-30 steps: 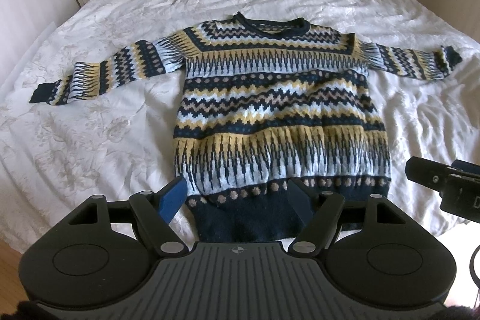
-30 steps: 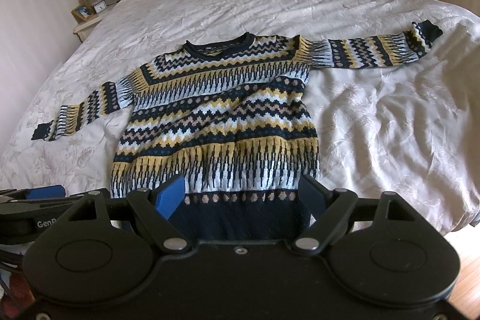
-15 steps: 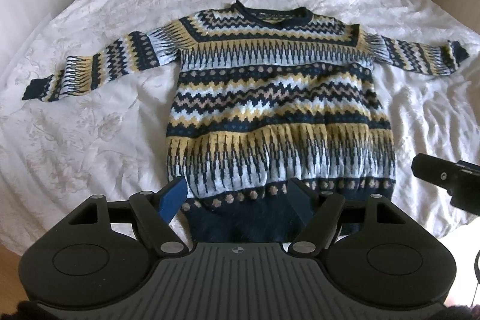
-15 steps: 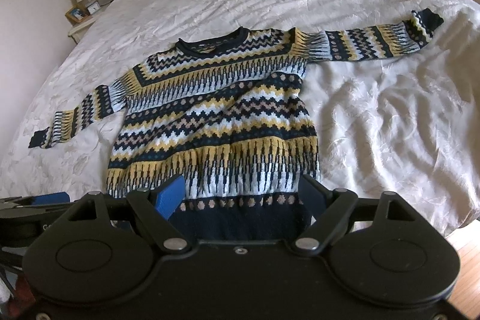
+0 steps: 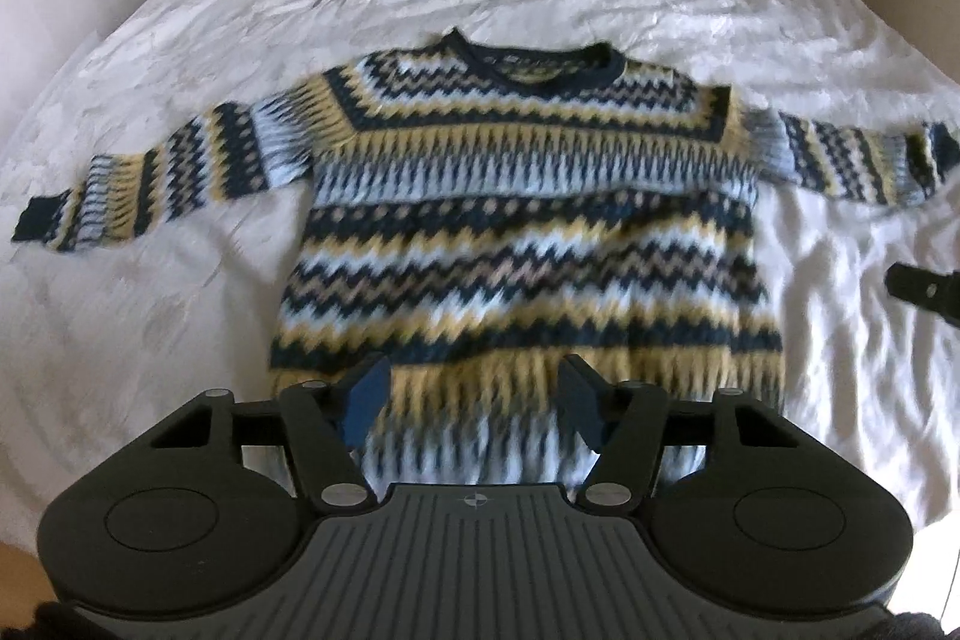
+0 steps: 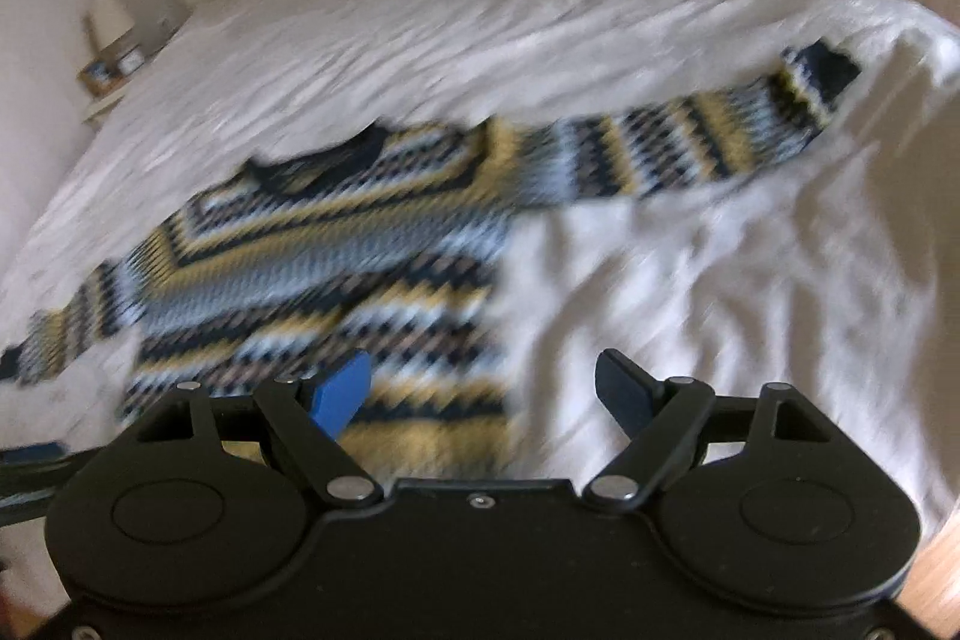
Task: Fold small clothes
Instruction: 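Move the right tool to the sleeve cuff and grasp it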
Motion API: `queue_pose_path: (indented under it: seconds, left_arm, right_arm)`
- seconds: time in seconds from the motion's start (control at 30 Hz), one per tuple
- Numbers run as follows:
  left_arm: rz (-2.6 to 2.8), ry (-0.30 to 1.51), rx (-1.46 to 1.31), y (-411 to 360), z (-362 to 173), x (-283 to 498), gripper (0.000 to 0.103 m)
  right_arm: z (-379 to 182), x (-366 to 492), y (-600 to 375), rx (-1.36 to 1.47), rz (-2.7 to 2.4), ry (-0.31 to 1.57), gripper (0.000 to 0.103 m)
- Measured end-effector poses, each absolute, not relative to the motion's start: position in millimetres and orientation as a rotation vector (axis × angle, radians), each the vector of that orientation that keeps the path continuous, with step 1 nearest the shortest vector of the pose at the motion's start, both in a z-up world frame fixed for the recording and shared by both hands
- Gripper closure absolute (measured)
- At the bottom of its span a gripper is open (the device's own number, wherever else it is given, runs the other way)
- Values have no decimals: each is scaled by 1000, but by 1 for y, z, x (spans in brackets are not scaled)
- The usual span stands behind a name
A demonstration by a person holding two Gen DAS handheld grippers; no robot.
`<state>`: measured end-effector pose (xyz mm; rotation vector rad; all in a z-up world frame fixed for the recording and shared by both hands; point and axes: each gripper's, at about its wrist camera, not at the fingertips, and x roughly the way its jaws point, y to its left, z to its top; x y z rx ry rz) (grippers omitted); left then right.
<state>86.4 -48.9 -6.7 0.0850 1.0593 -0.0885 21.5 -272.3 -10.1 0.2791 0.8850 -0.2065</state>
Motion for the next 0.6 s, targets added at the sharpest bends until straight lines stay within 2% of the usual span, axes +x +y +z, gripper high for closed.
queue_pose_path:
  seconds: [0.13,0.23,0.6]
  left_arm:
    - [-75,1043,89,-71,-5,110,43]
    - [-48,1034,79,-84,-4,127,43]
    - [54,1076,47,-124,-6,170,43]
  right_arm:
    - [-15,54,-337,284,-292,883,22]
    - [-18,76,-394,337,-332,864,30]
    - [-40,162,-579,350,-512,897,30]
